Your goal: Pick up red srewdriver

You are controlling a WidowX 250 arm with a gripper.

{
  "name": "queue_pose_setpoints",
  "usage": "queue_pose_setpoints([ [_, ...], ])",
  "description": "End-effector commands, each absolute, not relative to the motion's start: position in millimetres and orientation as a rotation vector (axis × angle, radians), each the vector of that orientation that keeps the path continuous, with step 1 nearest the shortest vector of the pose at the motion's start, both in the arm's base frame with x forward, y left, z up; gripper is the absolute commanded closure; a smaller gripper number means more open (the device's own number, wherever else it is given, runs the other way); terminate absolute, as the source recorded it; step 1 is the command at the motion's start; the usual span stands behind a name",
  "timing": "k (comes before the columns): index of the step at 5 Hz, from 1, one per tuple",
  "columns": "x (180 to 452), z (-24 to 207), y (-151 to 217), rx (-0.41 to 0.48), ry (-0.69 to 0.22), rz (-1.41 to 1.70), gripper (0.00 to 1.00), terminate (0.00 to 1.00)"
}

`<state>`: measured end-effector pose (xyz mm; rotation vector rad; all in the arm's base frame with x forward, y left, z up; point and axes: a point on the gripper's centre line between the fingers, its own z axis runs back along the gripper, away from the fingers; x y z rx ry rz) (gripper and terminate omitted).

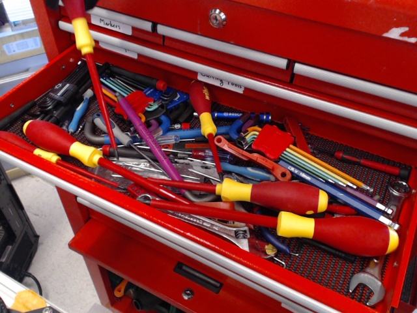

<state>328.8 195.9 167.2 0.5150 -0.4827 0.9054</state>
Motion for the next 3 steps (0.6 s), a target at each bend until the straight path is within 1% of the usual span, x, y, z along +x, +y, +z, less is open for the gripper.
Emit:
queue_pose_setpoints([
  [1, 321.6, 241.5, 175.2, 0.625, -0.627, 0.928, 1.00, 0.00],
  [2, 318.7, 254.9, 163.0, 0.690, -0.641, 0.910, 1.00, 0.00],
  [3, 317.8, 262.9, 152.2, 0.727, -0.662, 0.889, 1.00, 1.00],
])
